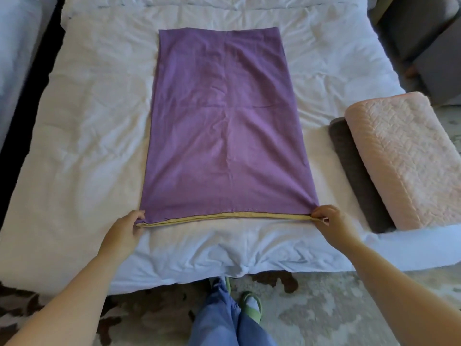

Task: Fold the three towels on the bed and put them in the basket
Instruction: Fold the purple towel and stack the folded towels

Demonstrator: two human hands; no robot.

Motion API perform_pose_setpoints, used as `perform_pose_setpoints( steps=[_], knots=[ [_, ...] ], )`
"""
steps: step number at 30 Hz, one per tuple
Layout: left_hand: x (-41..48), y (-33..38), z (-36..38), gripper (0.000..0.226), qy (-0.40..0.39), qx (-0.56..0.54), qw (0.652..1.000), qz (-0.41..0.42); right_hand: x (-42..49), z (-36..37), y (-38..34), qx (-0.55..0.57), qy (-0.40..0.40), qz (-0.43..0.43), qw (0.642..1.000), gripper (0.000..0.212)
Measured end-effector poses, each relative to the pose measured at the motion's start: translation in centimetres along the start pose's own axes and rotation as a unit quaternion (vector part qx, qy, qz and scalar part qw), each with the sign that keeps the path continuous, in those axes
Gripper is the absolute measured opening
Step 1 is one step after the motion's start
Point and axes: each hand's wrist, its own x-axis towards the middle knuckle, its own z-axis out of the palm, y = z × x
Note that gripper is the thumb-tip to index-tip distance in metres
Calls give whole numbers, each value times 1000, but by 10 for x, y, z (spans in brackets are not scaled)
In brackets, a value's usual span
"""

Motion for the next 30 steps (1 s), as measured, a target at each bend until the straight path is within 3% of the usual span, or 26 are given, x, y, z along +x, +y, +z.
perform_pose_setpoints(
  steps=[4, 7, 10, 16, 19, 22, 30],
  knots=[
    [1, 15, 11, 37, 30, 122, 992, 8, -1, 0, 9, 67, 38, 47, 996, 3],
    [1, 38, 25, 36, 92, 104, 988, 62, 4, -2, 17, 64, 52, 47, 995, 7],
    [3, 68, 45, 27, 103, 79, 980, 149, 8, -1, 18, 24, 15, 20, 999, 17],
    [8, 128, 78, 41, 77, 72, 965, 240, 10, 7, 12, -122, 3, -33, 992, 17],
    [12, 153, 89, 36, 48, 75, 965, 248, 3, 5, 8, -142, 51, -23, 988, 16],
    [11, 159, 95, 38, 15, 91, 965, 245, -21, 4, 18, -115, 110, -71, 985, 11],
    [6, 150, 93, 18, 29, 84, 972, 218, -25, 20, 26, -56, 80, -80, 992, 13]
  ],
)
